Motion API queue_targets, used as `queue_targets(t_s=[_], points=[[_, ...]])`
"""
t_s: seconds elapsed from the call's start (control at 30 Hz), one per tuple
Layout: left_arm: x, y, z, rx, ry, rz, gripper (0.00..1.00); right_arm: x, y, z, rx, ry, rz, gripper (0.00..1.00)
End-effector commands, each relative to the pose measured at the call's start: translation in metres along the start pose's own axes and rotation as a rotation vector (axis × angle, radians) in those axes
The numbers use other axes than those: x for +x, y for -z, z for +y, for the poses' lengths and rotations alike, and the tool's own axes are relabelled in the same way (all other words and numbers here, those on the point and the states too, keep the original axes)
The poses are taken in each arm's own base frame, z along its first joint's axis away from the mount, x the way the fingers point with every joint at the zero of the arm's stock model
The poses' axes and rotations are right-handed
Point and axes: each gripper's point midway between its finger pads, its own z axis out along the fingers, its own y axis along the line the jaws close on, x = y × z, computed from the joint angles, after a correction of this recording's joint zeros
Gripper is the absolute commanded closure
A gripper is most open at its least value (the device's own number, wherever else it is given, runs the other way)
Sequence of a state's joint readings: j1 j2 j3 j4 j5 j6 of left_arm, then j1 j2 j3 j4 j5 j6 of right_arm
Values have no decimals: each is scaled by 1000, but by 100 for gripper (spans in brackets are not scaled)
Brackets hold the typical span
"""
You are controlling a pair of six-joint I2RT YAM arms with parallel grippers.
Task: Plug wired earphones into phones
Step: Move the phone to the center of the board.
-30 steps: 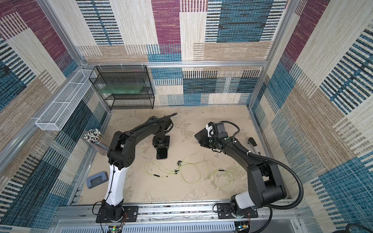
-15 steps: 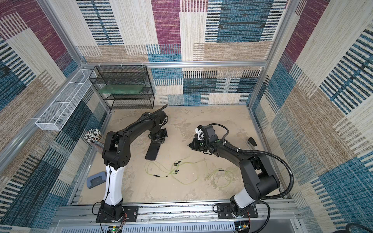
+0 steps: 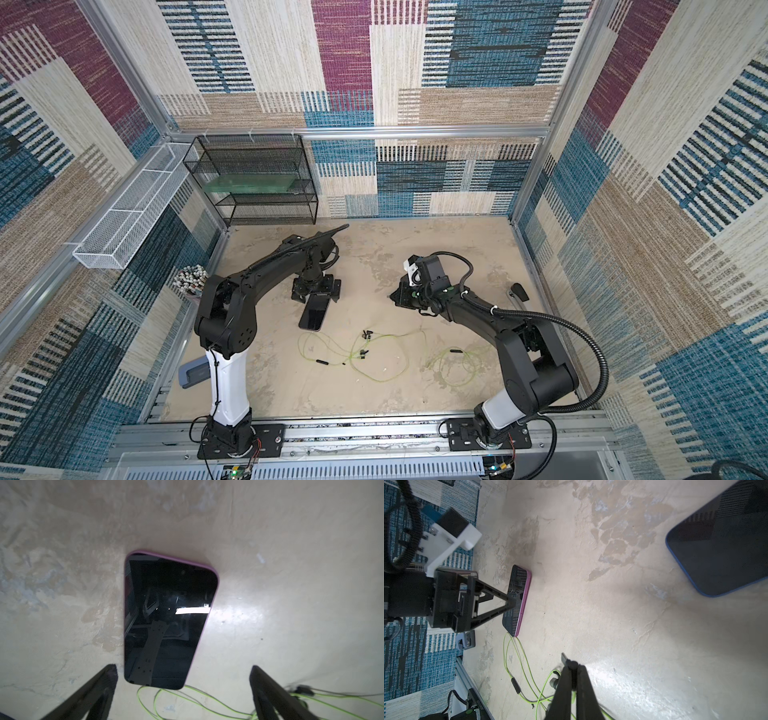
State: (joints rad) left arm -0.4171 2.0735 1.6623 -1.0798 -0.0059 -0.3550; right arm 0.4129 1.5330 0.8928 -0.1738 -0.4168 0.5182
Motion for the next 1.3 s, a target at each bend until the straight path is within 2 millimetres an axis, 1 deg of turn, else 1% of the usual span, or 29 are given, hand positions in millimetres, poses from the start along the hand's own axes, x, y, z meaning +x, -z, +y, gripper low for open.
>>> queue_targets(t_s=[0.0,0.07,0.23,0.4,0.5,0.57,0.63,0.83,1.0,1.1,1.27], points=[[6,-11,12,-61,-141,23,1,-3,3,-1,14,0,-18,100],[6,-15,15,-77,-160,19,1,-4,5,-1,18,-5,-27,100],[4,-25,15,-75,-192,36,1,-4,6,-3,27,-9,-28,100],[2,-40,16,-58,-205,47,0,-5,8,-1,28,-8,-35,100],[-1,-45,16,-35,-174,39,4,-5,7,-2,34,-7,-34,100],[-2,-47,14,-18,-144,37,9,-5,7,-2,35,-7,-34,100],[-2,-49,13,-8,-115,31,10,-6,7,-2,34,-9,-35,100],[-20,-56,11,-1,-50,-47,10,-3,5,-4,37,-10,-28,100],[-37,-56,2,54,4,-137,9,0,5,-6,43,-13,-25,100],[-40,-61,-2,77,9,-147,10,1,4,-7,42,-16,-25,100],[-38,-71,-4,100,-8,-174,15,1,5,-7,46,-13,-25,100]])
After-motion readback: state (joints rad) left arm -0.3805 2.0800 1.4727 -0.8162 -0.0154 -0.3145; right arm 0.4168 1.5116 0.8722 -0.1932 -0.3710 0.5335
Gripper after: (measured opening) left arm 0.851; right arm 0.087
